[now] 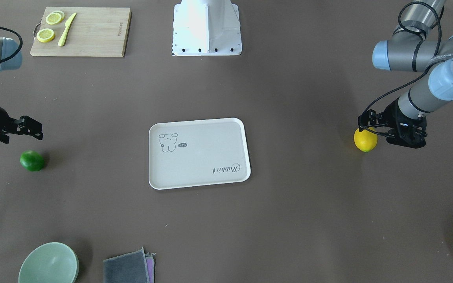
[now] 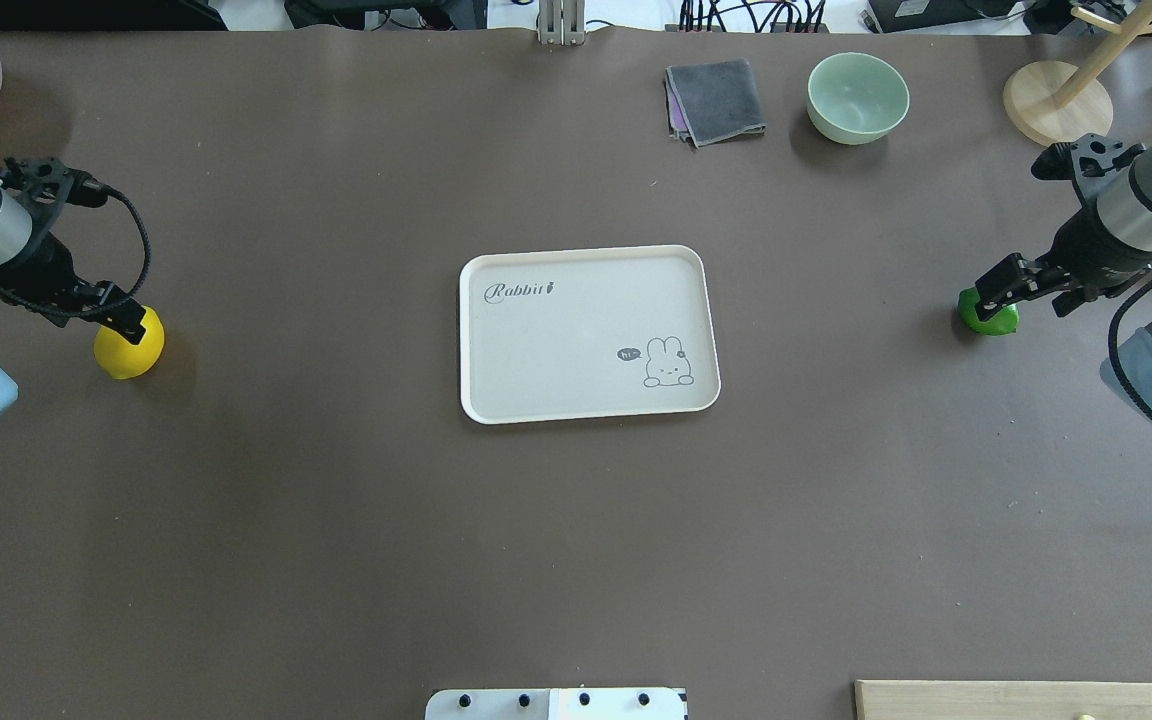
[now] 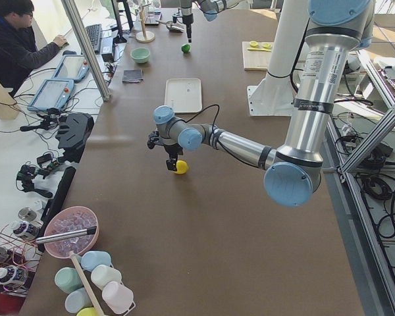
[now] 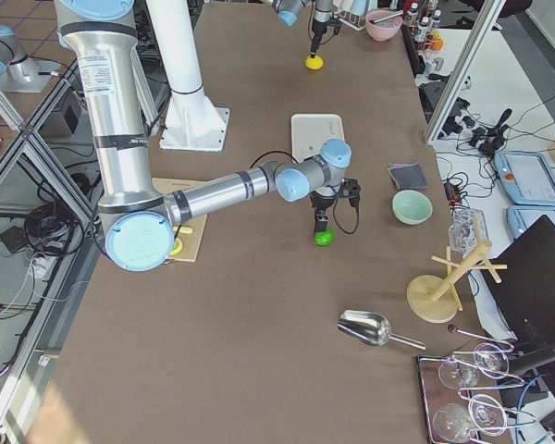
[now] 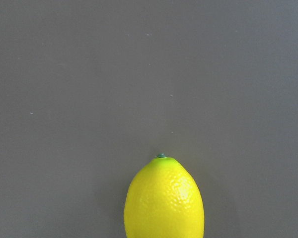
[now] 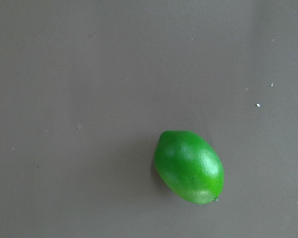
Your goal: Place all lemons on tray
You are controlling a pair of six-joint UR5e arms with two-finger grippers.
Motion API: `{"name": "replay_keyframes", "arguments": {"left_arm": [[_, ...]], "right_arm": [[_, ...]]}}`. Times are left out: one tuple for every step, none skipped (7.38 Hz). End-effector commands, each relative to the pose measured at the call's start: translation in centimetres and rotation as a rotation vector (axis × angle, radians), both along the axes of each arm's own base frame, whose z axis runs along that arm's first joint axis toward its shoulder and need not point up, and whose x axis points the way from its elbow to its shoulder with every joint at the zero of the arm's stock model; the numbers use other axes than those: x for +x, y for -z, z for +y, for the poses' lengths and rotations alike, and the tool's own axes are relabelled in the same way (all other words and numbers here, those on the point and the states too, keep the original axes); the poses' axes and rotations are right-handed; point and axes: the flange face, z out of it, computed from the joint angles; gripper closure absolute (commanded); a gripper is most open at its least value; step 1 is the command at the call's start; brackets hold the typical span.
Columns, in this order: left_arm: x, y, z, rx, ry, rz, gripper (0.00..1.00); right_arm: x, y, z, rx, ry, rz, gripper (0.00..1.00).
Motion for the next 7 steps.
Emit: {"name": "replay_keyframes", "arguments": {"left_arm": [[2.5,-0.7,1.2,0.020,-0.039,-0.027,0.02],[3.1,-1.3,1.4,0.014,-0.051,-0.032,0.02],[4.3,-2.4,1.4,0.000,-0.070,-0.044,0.02],[4.5,-3.0,1.5,-0.008,-0.074,-0.051,0.03],[4.7,-3.0,1.3,-0.012,-0.073,-0.051,0.20],[4.8,-2.6,1.2,-0.016,-0.074,-0.040,0.72],[4.9,-2.1,1.2,-0.015,-0.069,-0.034,1.00]], "right_arm": [[0.0,-0.1,0.0,-0.001,0.000,0.000,0.00],[0.0,-0.1,0.0,-0.002,0.000,0.001,0.00],[0.1,-0.4,0.1,-0.005,0.000,0.005,0.00],[0.0,-0.4,0.0,-0.004,0.000,0.004,0.00],[0.0,-0.4,0.0,-0.004,0.000,0.004,0.00],[0.0,-0.3,0.0,-0.004,-0.001,0.003,0.00],[0.0,-0.2,0.1,-0.004,-0.003,0.003,0.00]]}}
